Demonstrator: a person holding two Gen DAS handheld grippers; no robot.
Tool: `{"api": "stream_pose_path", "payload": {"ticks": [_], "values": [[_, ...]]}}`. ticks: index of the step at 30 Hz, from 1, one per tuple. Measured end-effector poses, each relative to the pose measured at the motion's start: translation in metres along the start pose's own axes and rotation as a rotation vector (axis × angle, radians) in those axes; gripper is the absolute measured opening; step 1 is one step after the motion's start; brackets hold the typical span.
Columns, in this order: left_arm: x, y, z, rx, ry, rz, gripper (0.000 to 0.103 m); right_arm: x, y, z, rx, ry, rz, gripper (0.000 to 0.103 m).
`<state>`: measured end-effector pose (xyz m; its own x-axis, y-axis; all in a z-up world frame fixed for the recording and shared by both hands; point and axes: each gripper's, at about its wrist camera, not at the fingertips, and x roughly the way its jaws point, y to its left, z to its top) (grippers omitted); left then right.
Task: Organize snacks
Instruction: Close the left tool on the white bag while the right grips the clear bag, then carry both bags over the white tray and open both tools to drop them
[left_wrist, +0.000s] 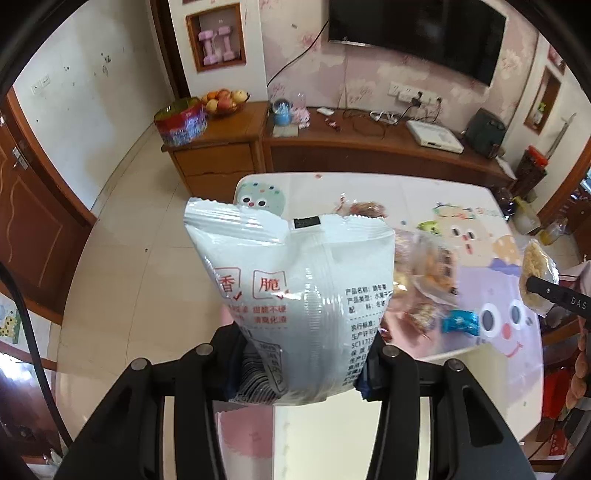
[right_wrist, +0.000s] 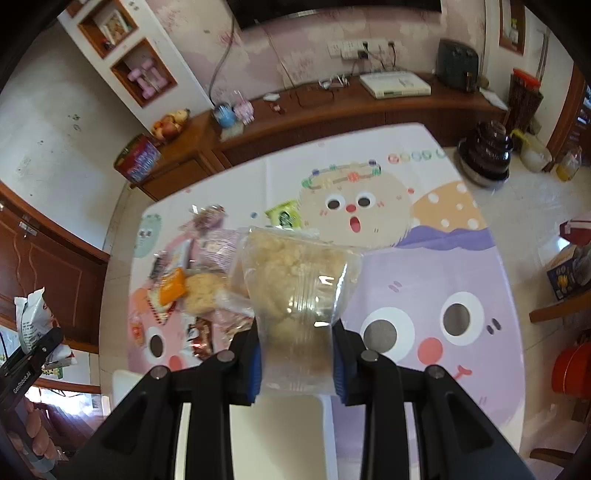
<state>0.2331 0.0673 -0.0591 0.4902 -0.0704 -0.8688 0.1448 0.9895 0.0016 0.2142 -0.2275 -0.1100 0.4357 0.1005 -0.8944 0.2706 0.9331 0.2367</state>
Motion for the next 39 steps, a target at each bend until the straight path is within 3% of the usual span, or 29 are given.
{"api": "stream_pose_path", "payload": {"ticks": [10,19,32,39], "values": [[-0.071,-0.007,-0.042,0.022,-0.055,-0.036,0.045,-0.090,0.050,-0.043,-0.115,-0.128,0.030,0.029],[-0.103,-0.010,-0.081,0.031,-0.062,-0.068,0.045,-0.131,0.085,-0.093,-0.188,-0.145,0.083,0.029],[-0.065,-0.030,-0.129,0.043,0.075,-0.074,0.045,-0.103,0.096,-0.155,-0.228,-0.001,0.041,0.029],[-0.044,-0.044,-0.140,0.043,0.115,-0.051,0.046,-0.084,0.091,-0.178,-0.228,0.018,-0.004,0.030]]}}
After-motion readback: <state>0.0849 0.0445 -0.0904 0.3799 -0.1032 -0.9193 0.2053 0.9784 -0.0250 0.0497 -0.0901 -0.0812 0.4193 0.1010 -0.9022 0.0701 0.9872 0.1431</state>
